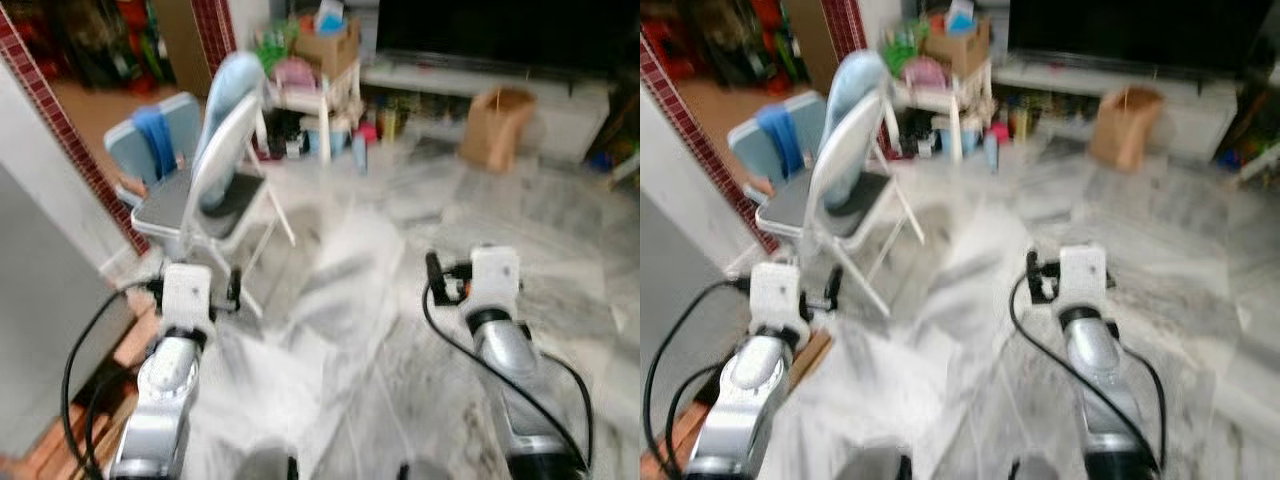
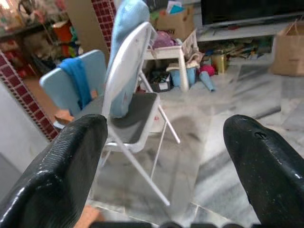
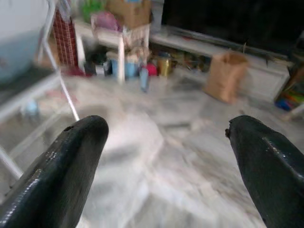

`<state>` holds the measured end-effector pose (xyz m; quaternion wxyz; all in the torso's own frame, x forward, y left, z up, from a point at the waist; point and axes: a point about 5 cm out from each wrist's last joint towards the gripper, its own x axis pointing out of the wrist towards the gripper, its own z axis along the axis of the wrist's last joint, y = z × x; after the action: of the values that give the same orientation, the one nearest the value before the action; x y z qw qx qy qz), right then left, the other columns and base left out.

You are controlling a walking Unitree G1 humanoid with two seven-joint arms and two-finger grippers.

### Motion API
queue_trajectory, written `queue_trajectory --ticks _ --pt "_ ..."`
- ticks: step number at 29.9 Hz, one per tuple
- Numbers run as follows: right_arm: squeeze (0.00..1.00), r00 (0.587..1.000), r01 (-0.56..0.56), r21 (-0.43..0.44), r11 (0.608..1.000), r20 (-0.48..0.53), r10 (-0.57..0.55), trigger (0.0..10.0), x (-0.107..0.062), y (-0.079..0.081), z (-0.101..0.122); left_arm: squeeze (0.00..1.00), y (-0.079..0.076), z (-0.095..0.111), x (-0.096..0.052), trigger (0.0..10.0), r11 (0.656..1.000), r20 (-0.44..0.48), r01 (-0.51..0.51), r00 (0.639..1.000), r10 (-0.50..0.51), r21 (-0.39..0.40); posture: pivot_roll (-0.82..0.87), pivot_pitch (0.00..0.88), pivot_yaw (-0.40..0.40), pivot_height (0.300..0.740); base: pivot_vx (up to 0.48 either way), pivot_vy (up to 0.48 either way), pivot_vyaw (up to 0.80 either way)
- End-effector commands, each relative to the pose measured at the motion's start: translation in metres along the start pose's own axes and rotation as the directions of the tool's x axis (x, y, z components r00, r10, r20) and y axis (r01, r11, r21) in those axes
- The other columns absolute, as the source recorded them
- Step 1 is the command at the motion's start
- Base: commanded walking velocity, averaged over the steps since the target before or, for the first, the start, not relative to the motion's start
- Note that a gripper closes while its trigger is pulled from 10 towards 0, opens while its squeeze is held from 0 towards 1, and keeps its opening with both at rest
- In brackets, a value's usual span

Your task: Restocking fridge

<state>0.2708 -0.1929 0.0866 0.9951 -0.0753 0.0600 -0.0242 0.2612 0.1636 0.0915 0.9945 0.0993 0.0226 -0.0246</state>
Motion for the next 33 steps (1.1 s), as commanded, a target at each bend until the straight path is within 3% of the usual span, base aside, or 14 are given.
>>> queue_trajectory --ticks 1,5,10,15,20,26,33 --pt "0.00 0.999 0.027 0.021 0.999 0.024 -0.028 10.0 0.005 0.000 0.009 0.00 0.008 -0.004 -0.001 10.0 0.999 -0.011 -0.022 1.000 0.022 0.035 0.03 0.027 0.066 0.740 -0.274 0.398 0.00" --pt "0.00 0.998 0.058 0.003 0.998 0.040 -0.058 10.0 0.007 -0.004 0.012 0.00 0.010 -0.002 0.002 10.0 0.999 -0.007 -0.032 0.999 0.032 0.021 0.03 0.030 0.072 0.740 -0.259 0.407 0.00" --pt "0.00 0.996 0.032 0.001 0.999 0.088 -0.032 10.0 0.005 0.003 0.019 0.00 0.011 0.000 0.005 10.0 1.000 0.007 -0.029 1.000 0.029 0.012 0.02 0.033 0.079 0.740 0.000 0.462 0.00" --pt "0.00 0.997 0.001 -0.028 1.000 0.073 0.001 10.0 0.002 0.009 0.016 0.00 0.007 0.002 0.007 10.0 1.000 0.041 -0.023 0.999 0.023 -0.010 0.03 0.032 0.057 0.740 0.000 0.445 0.00" --pt "0.00 0.998 -0.019 0.026 0.999 0.055 0.018 10.0 0.000 0.008 0.009 0.00 0.005 -0.002 -0.001 10.0 0.999 0.026 -0.037 0.999 0.037 -0.021 0.07 0.017 0.003 0.740 0.000 0.000 0.00" --pt "0.00 0.996 -0.080 0.013 0.997 0.043 0.079 10.0 0.003 0.017 0.008 0.00 0.007 -0.008 -0.008 10.0 0.996 0.019 -0.085 0.996 0.085 -0.042 0.11 0.007 -0.065 0.740 0.000 0.000 0.00" --pt "0.00 0.991 -0.124 0.014 0.992 0.055 0.123 10.0 0.008 0.026 0.012 0.00 0.011 -0.010 -0.016 10.0 0.991 0.020 -0.128 0.991 0.129 -0.048 0.12 0.007 -0.081 0.740 0.000 0.000 0.00"
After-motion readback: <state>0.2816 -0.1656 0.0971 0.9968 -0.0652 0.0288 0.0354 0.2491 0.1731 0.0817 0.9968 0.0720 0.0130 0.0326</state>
